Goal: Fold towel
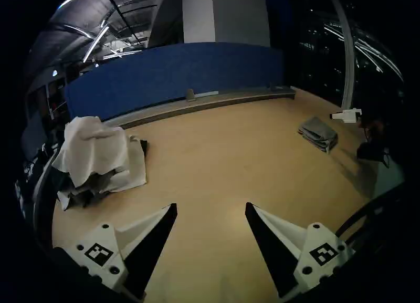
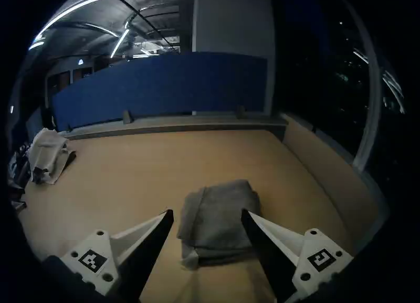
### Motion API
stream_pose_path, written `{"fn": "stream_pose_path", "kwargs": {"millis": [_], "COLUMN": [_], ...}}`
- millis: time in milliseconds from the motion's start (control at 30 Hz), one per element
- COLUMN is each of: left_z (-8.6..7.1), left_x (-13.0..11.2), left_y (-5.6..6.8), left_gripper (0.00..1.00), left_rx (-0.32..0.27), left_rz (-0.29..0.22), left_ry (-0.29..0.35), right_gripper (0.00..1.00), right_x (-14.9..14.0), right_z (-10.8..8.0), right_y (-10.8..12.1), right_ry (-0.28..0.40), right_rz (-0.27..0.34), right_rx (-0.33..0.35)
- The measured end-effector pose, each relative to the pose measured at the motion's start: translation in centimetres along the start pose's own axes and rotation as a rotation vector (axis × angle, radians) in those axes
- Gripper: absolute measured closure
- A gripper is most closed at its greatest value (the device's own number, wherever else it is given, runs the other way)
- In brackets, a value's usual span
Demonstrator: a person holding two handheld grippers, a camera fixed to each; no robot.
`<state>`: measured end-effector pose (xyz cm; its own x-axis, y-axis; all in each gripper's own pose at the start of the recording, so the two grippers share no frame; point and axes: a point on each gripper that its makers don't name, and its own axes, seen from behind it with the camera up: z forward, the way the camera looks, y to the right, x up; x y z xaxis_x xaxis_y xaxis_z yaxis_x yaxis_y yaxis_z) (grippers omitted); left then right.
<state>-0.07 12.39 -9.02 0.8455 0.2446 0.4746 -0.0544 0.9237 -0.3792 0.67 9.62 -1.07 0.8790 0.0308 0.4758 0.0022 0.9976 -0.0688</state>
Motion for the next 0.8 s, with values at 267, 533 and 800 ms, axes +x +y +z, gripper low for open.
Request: {"fn": "stream_pose_path", "kwargs": {"millis": [267,533,800], "left_z": [0.3,0.3,-0.1], "left_x": [1.9,3.1,4.5], "left_y": [-1.8,-4.6,-6.8], "left_gripper": [0.03,0.03,0.03], "left_rx": [0.055,0.126,0.171], "left_rz": [-0.036,-0.117,-0.188], "left_ry": [0.085,0.182,0.291], "right_gripper": [0.00,0.00,0.00], "right_x": [3.1,4.9,6.9], "right_z": [-1.5,-2.8,-4.7], "right_y": [-4.0,-6.9,-10.1], "right_ry": [0.124,0.240,0.366], "right_rz": [0.015,0.043,0.010], "right_rx": [0.042,0.041,0.045]}}
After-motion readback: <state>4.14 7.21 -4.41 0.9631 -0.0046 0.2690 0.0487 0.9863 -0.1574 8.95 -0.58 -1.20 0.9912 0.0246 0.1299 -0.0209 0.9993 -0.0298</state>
